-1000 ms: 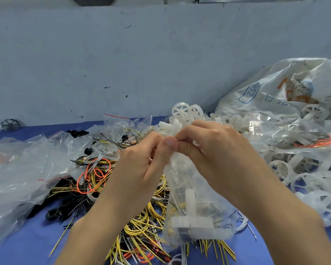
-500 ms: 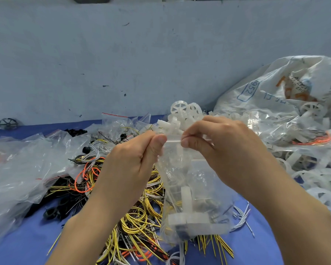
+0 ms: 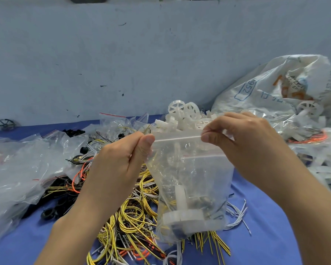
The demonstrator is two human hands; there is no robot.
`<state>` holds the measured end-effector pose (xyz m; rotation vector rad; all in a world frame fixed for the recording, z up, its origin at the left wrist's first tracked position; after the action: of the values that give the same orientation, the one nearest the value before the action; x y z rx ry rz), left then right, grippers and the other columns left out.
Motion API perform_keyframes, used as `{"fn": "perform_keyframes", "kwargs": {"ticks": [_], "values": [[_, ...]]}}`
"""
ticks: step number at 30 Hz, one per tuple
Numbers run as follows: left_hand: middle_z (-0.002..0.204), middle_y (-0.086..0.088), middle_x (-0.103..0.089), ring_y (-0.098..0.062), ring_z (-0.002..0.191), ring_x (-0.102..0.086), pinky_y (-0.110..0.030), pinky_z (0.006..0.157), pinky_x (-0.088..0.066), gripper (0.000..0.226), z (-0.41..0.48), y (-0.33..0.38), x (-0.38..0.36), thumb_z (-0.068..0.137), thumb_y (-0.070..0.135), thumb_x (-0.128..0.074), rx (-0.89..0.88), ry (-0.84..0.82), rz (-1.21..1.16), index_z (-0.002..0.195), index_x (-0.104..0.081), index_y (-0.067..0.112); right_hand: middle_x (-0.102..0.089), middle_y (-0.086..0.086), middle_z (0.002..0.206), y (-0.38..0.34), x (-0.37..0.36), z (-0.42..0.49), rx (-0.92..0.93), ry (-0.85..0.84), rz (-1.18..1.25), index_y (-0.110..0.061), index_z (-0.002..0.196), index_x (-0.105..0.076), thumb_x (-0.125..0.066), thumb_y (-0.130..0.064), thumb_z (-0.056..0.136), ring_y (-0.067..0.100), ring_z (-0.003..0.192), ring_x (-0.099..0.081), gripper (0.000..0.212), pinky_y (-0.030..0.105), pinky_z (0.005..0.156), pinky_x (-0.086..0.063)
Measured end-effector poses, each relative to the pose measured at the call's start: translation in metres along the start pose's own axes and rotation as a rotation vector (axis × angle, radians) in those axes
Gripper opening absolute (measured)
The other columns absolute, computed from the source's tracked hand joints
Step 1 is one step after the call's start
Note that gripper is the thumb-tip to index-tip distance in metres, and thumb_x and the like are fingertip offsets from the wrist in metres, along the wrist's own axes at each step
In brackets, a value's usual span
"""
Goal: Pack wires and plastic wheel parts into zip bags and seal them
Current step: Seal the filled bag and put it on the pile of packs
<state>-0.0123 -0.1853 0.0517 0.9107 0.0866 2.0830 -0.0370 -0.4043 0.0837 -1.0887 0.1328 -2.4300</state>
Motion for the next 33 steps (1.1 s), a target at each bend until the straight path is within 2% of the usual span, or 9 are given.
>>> {"fn": "perform_keyframes", "kwargs": {"ticks": [9, 13, 16, 18, 22, 25, 28, 31, 33], "values": [[0.060, 0.003, -0.053, -0.014, 0.060, -0.055, -0.039, 0.055, -0.044, 0.051, 0.000, -0.006, 0.002, 0.100, 0.055, -0.027, 0.012, 0.001, 0.004, 0.071, -0.052, 0.021, -0.065, -0.011, 0.083, 0.024, 0.012, -0.005, -0.052, 0.060, 0.011, -0.028, 0.086, -0.073, -0.066, -0.035, 0.085, 0.021, 0.080, -0.053, 0.010, 0.041, 0.079, -0.043], [0.062, 0.004, -0.055, -0.014, 0.061, -0.056, -0.031, 0.056, -0.041, 0.046, -0.001, -0.009, 0.004, 0.100, 0.052, -0.031, 0.022, 0.011, -0.017, 0.071, -0.053, 0.024, -0.060, -0.022, 0.079, 0.035, 0.017, -0.010, -0.099, 0.094, 0.081, -0.035, 0.083, -0.069, -0.070, -0.033, 0.085, 0.010, 0.073, -0.050, 0.003, 0.021, 0.068, -0.033], [0.068, 0.005, -0.057, -0.016, 0.064, -0.057, -0.025, 0.055, -0.041, 0.043, -0.001, -0.010, 0.006, 0.101, 0.049, -0.033, 0.020, 0.030, -0.036, 0.069, -0.052, 0.026, -0.062, -0.023, 0.077, 0.037, 0.017, -0.012, -0.110, 0.116, 0.158, -0.040, 0.078, -0.063, -0.071, -0.029, 0.086, 0.001, 0.077, -0.055, 0.016, 0.006, 0.065, -0.036], [0.069, 0.005, -0.058, -0.015, 0.064, -0.057, -0.021, 0.053, -0.039, 0.043, -0.001, -0.010, 0.006, 0.101, 0.048, -0.034, 0.027, 0.022, -0.036, 0.069, -0.052, 0.027, -0.063, -0.023, 0.075, 0.038, 0.013, -0.013, -0.127, 0.122, 0.224, -0.039, 0.078, -0.063, -0.071, -0.029, 0.087, -0.003, 0.076, -0.056, 0.016, 0.003, 0.063, -0.036], [0.069, 0.010, -0.060, -0.007, 0.066, -0.057, -0.015, 0.052, -0.036, 0.038, -0.001, -0.014, 0.007, 0.100, 0.052, -0.033, 0.103, 0.004, -0.029, 0.079, -0.057, 0.031, -0.069, -0.020, 0.077, 0.044, -0.004, -0.015, -0.216, 0.124, 0.454, -0.032, 0.080, -0.064, -0.067, -0.029, 0.091, 0.000, 0.070, -0.063, 0.011, 0.012, 0.061, -0.044], [0.101, 0.021, -0.058, 0.004, 0.093, -0.053, -0.015, 0.075, -0.040, 0.036, 0.008, -0.004, 0.009, 0.098, 0.057, -0.030, 0.092, 0.029, 0.062, 0.113, -0.055, 0.035, -0.071, -0.010, 0.077, 0.040, -0.021, -0.016, -0.273, 0.106, 0.667, -0.025, 0.085, -0.063, -0.061, -0.020, 0.096, 0.009, 0.073, -0.067, 0.013, 0.027, 0.075, -0.052], [0.114, 0.020, -0.051, -0.001, 0.109, -0.047, -0.025, 0.089, -0.038, 0.051, 0.031, 0.027, -0.003, 0.098, 0.059, -0.026, -0.048, -0.047, 0.191, 0.134, -0.045, 0.029, -0.070, -0.007, 0.077, 0.036, -0.029, -0.016, -0.290, 0.135, 0.748, -0.024, 0.085, -0.063, -0.060, -0.017, 0.097, 0.013, 0.075, -0.068, 0.014, 0.043, 0.081, -0.055], [0.108, 0.017, -0.060, -0.006, 0.102, -0.056, -0.033, 0.083, -0.048, 0.054, 0.062, 0.055, -0.033, 0.095, 0.063, -0.021, -0.124, -0.306, 0.290, 0.133, -0.045, 0.032, -0.069, -0.007, 0.074, 0.034, -0.032, -0.014, -0.305, 0.179, 0.789, -0.023, 0.084, -0.064, -0.062, -0.019, 0.096, 0.015, 0.071, -0.067, 0.013, 0.044, 0.078, -0.054], [0.092, 0.011, -0.062, -0.015, 0.088, -0.060, -0.034, 0.068, -0.045, 0.048, 0.075, 0.066, -0.052, 0.096, 0.059, -0.018, -0.211, -0.429, 0.405, 0.112, -0.054, 0.033, -0.067, -0.008, 0.071, 0.034, -0.033, -0.015, -0.324, 0.201, 0.816, -0.022, 0.085, -0.065, -0.063, -0.026, 0.094, 0.013, 0.066, -0.065, 0.011, 0.041, 0.072, -0.052]]}}
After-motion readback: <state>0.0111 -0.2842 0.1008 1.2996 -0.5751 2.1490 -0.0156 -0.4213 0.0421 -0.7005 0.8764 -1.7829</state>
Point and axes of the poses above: each hand's wrist, its own z-axis towards the middle knuckle, its own x-axis out of the back of the hand, y = z × x, the point moved 5 cm from there along z, towards the middle knuckle
